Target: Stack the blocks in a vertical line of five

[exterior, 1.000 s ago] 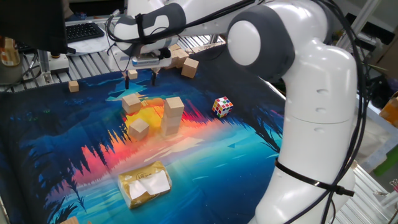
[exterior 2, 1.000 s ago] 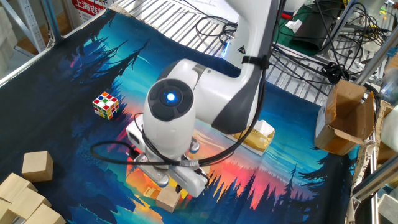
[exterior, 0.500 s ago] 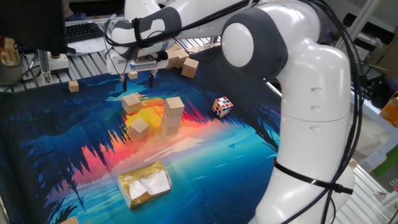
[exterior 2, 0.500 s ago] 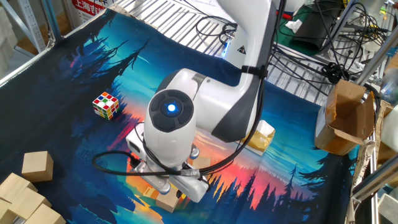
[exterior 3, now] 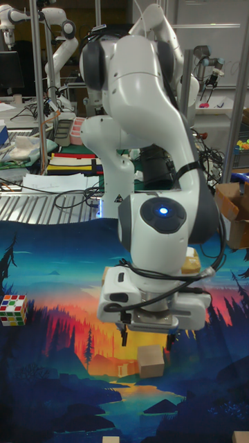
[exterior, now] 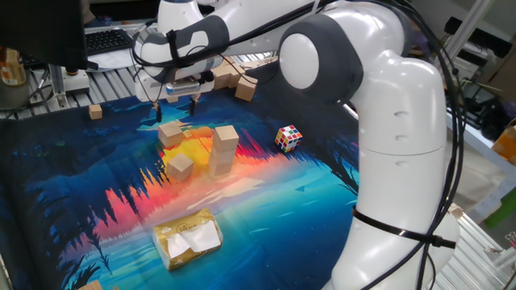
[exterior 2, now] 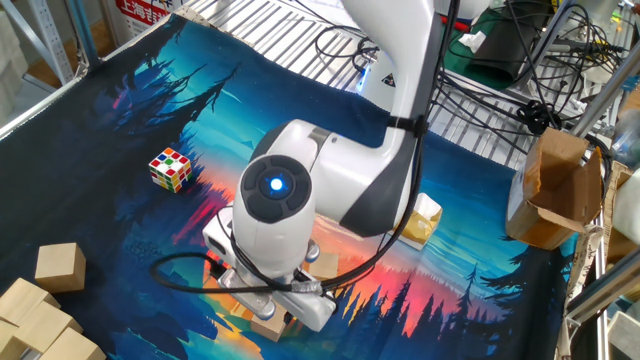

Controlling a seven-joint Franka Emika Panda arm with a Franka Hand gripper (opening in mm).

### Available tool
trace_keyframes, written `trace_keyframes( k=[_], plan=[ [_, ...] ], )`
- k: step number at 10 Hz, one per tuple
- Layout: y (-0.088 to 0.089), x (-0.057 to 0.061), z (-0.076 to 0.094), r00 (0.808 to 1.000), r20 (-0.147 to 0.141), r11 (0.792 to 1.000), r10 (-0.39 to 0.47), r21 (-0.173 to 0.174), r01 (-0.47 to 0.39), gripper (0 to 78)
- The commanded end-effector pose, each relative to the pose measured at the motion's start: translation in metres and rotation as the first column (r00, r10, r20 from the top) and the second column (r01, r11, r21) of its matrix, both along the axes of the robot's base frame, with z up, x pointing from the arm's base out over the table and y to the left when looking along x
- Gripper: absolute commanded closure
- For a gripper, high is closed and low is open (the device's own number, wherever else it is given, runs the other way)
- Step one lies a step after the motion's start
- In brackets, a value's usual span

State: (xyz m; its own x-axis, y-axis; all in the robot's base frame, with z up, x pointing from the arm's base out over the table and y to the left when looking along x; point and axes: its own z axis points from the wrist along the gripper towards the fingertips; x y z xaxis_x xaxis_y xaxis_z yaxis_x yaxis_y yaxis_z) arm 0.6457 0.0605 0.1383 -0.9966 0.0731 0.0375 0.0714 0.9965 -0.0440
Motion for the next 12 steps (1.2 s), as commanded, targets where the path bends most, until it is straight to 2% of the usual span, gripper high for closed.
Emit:
trace_keyframes(
  k=[1,4,12],
  plan=[
    [0.002,0.003,-0.005,1.0,0.007,1.0,0.019,0.0,-0.019,0.1],
    [0.003,0.005,-0.011,0.999,0.011,1.0,0.031,0.0,-0.031,0.1],
    [0.006,0.0,-0.029,0.998,0.019,0.998,0.055,-0.003,-0.055,0.1]
  ],
)
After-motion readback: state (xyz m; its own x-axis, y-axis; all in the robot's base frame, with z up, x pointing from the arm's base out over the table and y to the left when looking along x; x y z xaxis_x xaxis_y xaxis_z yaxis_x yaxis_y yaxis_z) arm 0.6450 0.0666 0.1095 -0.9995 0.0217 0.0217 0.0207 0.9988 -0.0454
